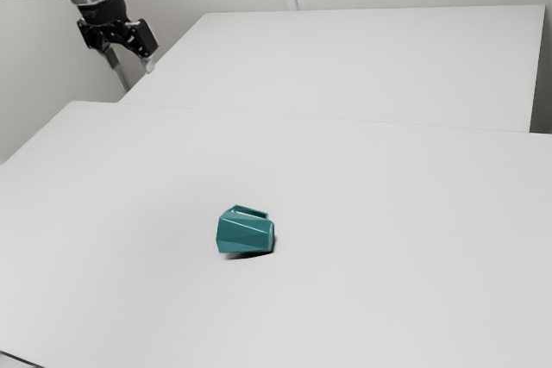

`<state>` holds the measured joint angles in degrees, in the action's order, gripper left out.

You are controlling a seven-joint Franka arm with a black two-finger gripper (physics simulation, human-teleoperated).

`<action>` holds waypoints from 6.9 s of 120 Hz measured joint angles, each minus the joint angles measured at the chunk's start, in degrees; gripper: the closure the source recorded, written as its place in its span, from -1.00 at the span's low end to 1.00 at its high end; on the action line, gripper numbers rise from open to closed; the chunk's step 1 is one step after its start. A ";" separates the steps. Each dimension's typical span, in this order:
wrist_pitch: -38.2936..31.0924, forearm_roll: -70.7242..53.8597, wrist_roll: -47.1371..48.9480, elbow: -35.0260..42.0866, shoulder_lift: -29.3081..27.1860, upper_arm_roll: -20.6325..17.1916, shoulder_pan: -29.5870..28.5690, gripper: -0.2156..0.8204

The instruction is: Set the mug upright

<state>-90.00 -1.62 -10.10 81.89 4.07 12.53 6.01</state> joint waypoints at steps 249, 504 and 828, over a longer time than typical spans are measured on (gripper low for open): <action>-27.56 52.18 -20.22 65.18 -21.27 3.38 -7.33 -0.47; -29.95 68.82 -45.94 51.68 0.68 -0.37 -1.83 0.79; -29.23 13.71 -14.72 22.06 6.46 -0.11 0.95 -0.21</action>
<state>-119.22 12.09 -24.82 103.95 10.53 12.42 6.96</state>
